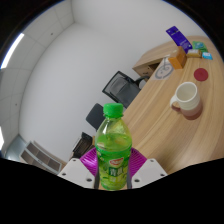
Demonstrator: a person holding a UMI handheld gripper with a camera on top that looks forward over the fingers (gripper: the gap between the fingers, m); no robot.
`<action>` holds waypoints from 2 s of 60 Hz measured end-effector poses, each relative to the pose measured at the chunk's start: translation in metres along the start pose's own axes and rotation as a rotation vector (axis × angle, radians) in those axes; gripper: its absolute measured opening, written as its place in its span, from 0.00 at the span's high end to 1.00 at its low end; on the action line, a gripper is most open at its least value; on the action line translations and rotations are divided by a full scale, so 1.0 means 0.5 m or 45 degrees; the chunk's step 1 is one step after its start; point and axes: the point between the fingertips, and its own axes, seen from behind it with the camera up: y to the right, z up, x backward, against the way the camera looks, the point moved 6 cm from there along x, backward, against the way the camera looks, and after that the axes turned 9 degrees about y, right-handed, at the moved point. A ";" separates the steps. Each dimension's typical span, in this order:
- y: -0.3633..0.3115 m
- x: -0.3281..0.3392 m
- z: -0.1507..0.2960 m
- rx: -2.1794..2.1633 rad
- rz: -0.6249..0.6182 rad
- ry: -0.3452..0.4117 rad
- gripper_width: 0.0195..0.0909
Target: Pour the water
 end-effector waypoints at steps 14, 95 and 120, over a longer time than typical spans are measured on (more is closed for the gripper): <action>0.097 -0.008 0.146 -0.513 -0.084 -0.137 0.76; 0.399 -0.021 0.629 1.102 -0.173 0.132 0.75; 0.546 -0.064 0.587 1.153 -0.163 0.153 0.63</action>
